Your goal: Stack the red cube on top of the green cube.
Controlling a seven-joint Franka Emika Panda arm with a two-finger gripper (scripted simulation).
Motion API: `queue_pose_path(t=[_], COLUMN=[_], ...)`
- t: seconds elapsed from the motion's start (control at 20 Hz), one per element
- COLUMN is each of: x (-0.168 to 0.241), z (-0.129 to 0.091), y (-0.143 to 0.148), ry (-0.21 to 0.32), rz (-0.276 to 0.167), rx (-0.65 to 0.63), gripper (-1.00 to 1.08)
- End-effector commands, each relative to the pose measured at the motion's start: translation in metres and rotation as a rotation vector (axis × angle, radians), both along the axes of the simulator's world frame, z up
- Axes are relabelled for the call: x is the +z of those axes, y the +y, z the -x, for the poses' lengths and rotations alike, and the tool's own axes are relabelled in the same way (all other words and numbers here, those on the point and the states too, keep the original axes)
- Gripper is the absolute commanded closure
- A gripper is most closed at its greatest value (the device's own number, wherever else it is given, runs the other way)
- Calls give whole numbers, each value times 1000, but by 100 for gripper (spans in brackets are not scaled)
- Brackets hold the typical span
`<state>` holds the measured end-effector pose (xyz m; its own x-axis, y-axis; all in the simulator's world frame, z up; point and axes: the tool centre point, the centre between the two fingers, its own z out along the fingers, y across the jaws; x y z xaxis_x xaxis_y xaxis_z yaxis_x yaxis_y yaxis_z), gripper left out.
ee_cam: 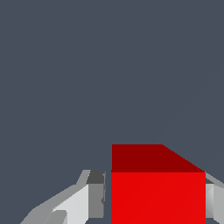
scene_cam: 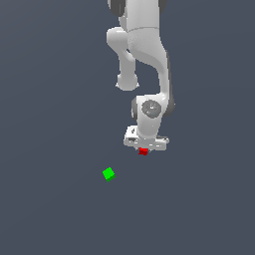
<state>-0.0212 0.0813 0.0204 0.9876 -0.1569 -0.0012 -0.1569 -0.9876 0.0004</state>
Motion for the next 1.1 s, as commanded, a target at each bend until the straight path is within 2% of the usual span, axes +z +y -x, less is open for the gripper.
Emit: queue_pose_path(t=[0.0, 0.65, 1.05], x=[0, 4, 44], z=[-1, 0, 1], y=[0, 0, 0], ry=[-1, -1, -1], rz=[0, 0, 0], rx=[0, 0, 0], gripper=[108, 108, 108])
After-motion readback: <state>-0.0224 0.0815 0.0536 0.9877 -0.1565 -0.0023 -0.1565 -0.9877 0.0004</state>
